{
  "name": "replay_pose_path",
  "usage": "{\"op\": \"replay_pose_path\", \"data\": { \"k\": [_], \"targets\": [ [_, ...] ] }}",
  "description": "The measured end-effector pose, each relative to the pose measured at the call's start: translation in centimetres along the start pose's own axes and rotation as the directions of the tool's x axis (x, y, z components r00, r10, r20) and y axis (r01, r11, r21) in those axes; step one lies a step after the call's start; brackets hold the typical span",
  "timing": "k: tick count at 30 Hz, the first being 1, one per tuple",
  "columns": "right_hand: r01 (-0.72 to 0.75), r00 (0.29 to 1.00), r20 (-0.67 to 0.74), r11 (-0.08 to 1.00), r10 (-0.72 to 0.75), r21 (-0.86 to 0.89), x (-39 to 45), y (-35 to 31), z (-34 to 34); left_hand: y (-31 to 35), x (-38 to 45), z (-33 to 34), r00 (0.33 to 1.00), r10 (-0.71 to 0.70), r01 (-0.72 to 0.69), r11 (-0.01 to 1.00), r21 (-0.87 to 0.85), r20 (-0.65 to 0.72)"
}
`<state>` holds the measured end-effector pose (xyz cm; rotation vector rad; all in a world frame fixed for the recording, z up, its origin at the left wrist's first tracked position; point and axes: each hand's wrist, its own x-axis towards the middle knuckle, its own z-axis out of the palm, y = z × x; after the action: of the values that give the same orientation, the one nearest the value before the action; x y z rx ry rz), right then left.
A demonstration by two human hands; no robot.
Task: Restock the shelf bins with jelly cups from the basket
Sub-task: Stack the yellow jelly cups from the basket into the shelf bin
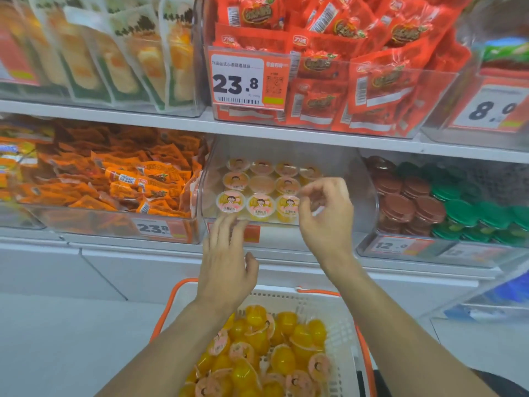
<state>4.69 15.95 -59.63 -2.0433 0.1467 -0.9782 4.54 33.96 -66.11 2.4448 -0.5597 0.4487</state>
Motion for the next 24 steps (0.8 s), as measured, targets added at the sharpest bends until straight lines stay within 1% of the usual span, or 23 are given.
{"op": "replay_pose_path", "data": {
  "k": [1, 2, 3, 4, 5, 6, 7, 8, 9, 10, 11, 12, 13, 14, 15, 16, 17, 18, 19, 20, 21, 22, 24],
  "targets": [
    [0.037, 0.999, -0.004, 0.998, -0.037, 0.045, -2.5, -0.8, -0.5, 0.3, -0.3, 0.1, 0.999, 0.009, -0.009, 1.000, -0.011, -0.048],
    [0.037, 0.999, -0.003, 0.996, -0.037, 0.084, -4.8, -0.9, -0.6, 0.6, -0.6, 0.2, 0.995, 0.021, -0.024, 0.999, -0.031, -0.099],
    [-0.002, 1.000, 0.014, 0.995, 0.000, 0.103, -7.2, -0.6, -0.5, 0.9, -1.0, 0.4, 0.990, 0.021, -0.030, 0.997, -0.067, -0.136],
    [-0.063, 0.997, 0.053, 0.994, 0.058, 0.088, -9.7, 0.4, -0.3, 1.1, -1.6, 0.7, 0.990, 0.005, -0.022, 0.992, -0.121, -0.138],
    [-0.131, 0.985, 0.118, 0.990, 0.125, 0.044, -12.3, 1.9, 0.0, 1.0, -2.4, 1.4, 0.996, -0.025, 0.010, 0.985, -0.171, -0.086],
    [-0.198, 0.960, 0.195, 0.980, 0.200, -0.031, -14.8, 3.5, 0.3, 0.9, -3.4, 2.2, 0.999, -0.047, 0.049, 0.979, -0.196, 0.012],
    [-0.256, 0.920, 0.274, 0.958, 0.282, -0.125, -17.1, 5.4, 0.4, 0.5, -4.7, 3.4, 0.987, -0.063, 0.089, 0.980, -0.176, 0.149],
    [-0.298, 0.867, 0.350, 0.931, 0.356, -0.211, -19.2, 7.4, 0.4, -0.1, -6.2, 4.7, 0.951, -0.084, 0.122, 0.986, -0.112, 0.297],
    [-0.331, 0.798, 0.422, 0.898, 0.430, -0.289, -20.9, 9.2, 0.2, -0.6, -7.7, 5.9, 0.888, -0.128, 0.151, 0.988, -0.017, 0.441],
    [-0.359, 0.715, 0.488, 0.862, 0.500, -0.358, -22.5, 10.5, -0.2, -1.2, -9.4, 7.1, 0.798, -0.196, 0.174, 0.980, 0.094, 0.570],
    [-0.377, 0.628, 0.534, 0.822, 0.566, -0.427, -23.7, 11.5, -0.6, -1.7, -11.2, 8.1, 0.686, -0.276, 0.188, 0.961, 0.202, 0.674],
    [-0.401, 0.556, 0.547, 0.779, 0.626, -0.483, -24.8, 12.4, -1.0, -2.2, -13.1, 9.2, 0.566, -0.354, 0.207, 0.935, 0.287, 0.745],
    [-0.433, 0.512, 0.531, 0.737, 0.675, -0.519, -25.7, 13.2, -1.2, -2.6, -15.1, 10.4, 0.452, -0.421, 0.232, 0.907, 0.352, 0.786],
    [-0.468, 0.484, 0.506, 0.699, 0.714, -0.540, -26.6, 14.0, -1.2, -2.9, -17.0, 11.5, 0.372, -0.462, 0.249, 0.885, 0.393, 0.805],
    [-0.509, 0.452, 0.484, 0.663, 0.749, -0.549, -27.4, 14.8, -1.0, -2.9, -18.8, 12.7, 0.314, -0.484, 0.254, 0.872, 0.419, 0.817],
    [-0.541, 0.410, 0.478, 0.629, 0.777, -0.558, -28.1, 15.7, -0.6, -2.8, -20.5, 13.8, 0.277, -0.497, 0.261, 0.863, 0.433, 0.822],
    [-0.561, 0.356, 0.482, 0.595, 0.801, -0.575, -28.7, 16.4, -0.4, -2.6, -22.0, 14.8, 0.233, -0.510, 0.276, 0.851, 0.447, 0.828],
    [-0.565, 0.318, 0.479, 0.570, 0.818, -0.597, -29.1, 17.0, -0.3, -2.3, -23.2, 15.6, 0.178, -0.511, 0.283, 0.845, 0.454, 0.841],
    [-0.569, 0.291, 0.462, 0.540, 0.838, -0.620, -29.5, 17.7, -0.4, -1.9, -23.9, 16.3, 0.125, -0.503, 0.278, 0.845, 0.457, 0.855],
    [-0.585, 0.278, 0.437, 0.512, 0.855, -0.629, -29.8, 18.3, -0.6, -1.7, -24.5, 16.9, 0.086, -0.495, 0.274, 0.846, 0.457, 0.865],
    [-0.604, 0.274, 0.409, 0.486, 0.871, -0.631, -30.0, 18.7, -0.9, -1.6, -24.7, 17.4, 0.077, -0.494, 0.287, 0.843, 0.455, 0.866],
    [-0.621, 0.290, 0.373, 0.470, 0.881, -0.627, -30.3, 19.2, -1.2, -1.7, -24.7, 18.0, 0.105, -0.501, 0.326, 0.834, 0.446, 0.859],
    [-0.575, 0.336, 0.305, 0.450, 0.891, -0.684, -30.7, 19.8, -1.9, -2.1, -24.4, 18.6, 0.221, -0.550, 0.420, 0.799, 0.431, 0.805]
  ]
}}
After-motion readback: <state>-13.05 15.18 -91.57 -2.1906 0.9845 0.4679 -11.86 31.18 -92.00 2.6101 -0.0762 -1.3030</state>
